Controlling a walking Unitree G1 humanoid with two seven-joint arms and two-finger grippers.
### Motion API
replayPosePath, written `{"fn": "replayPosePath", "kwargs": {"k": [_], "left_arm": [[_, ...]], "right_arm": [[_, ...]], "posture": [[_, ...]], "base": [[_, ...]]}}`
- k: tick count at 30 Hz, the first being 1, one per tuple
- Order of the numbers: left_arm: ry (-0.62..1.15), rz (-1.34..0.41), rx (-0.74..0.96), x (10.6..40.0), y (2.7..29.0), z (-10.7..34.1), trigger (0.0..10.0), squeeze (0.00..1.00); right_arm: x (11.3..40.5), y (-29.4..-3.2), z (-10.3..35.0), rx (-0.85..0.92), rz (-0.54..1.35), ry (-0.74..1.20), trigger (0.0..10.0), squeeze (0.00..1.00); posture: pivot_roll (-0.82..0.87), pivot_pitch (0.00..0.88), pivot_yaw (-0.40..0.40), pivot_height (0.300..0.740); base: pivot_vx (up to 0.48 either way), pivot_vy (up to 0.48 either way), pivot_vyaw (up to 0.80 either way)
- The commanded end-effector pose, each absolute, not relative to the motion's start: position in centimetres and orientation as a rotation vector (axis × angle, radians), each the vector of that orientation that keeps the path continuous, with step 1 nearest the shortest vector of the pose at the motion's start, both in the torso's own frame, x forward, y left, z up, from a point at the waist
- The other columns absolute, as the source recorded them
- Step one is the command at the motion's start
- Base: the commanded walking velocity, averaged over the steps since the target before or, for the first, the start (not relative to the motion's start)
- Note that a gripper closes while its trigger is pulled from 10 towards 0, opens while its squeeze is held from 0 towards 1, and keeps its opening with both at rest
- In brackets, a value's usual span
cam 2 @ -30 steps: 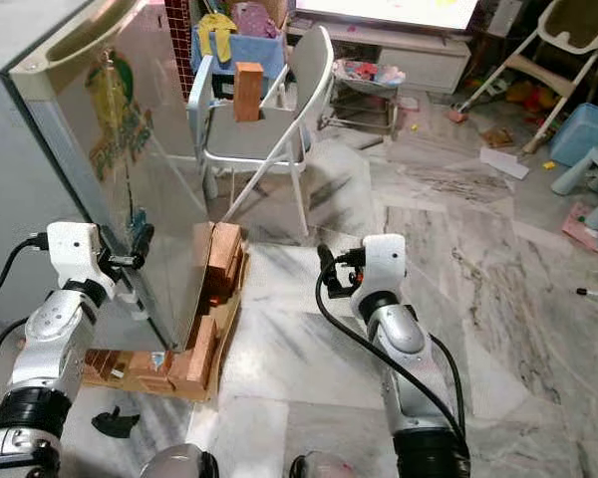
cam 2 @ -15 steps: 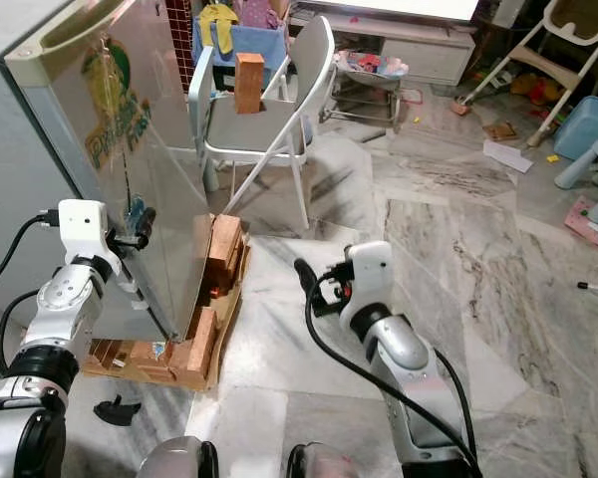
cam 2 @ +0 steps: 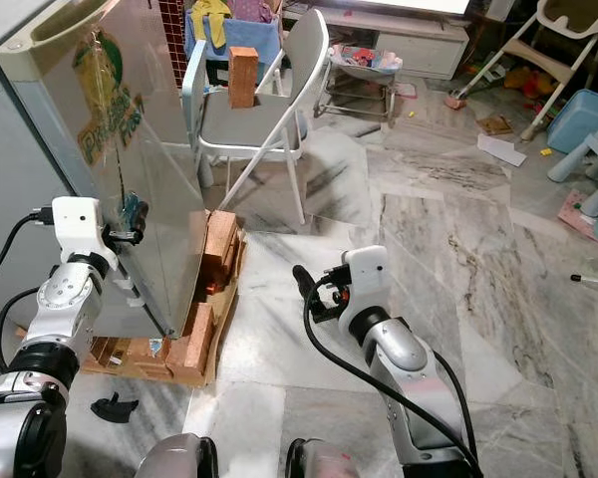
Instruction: Restocking fridge
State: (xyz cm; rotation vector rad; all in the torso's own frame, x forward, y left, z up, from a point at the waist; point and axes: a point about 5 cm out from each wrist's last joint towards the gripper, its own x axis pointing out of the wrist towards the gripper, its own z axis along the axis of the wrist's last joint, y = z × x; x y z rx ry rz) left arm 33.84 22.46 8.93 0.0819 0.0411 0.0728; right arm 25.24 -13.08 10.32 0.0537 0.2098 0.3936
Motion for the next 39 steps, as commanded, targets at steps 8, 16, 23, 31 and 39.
{"fn": "replayPosePath", "kwargs": {"k": [8,16,23,31,39], "left_arm": [[-0.028,0.174,0.102,34.7,24.1,11.1,10.0,0.0],[-0.018,-0.06,0.016,33.2,21.5,9.2,10.0,0.0],[-0.004,0.004,0.036,31.4,23.7,8.3,10.0,0.0],[-0.007,0.053,0.04,31.7,24.9,8.9,10.0,0.0],[-0.016,-0.065,0.053,32.8,22.4,9.3,10.0,0.0]], "right_arm": [[25.5,-12.9,10.6,0.039,0.407,0.197,10.0,0.0],[25.7,-12.9,10.6,0.031,0.408,0.193,10.0,0.0],[26.0,-13.0,10.5,0.029,0.404,0.189,10.0,0.0],[26.3,-12.5,10.4,0.027,0.421,0.186,10.0,0.0],[26.4,-12.6,10.3,0.021,0.415,0.18,10.0,0.0]], "posture": [[0.03,0.045,-0.049,0.74],[0.04,0.041,-0.053,0.74],[0.05,0.039,-0.054,0.74],[0.06,0.034,-0.062,0.74],[0.06,0.035,-0.058,0.74]], "base": [[0.0,0.0,0.0],[0.0,0.0,0.0],[0.0,0.0,0.0],[0.0,0.0,0.0],[0.0,0.0,0.0]]}}
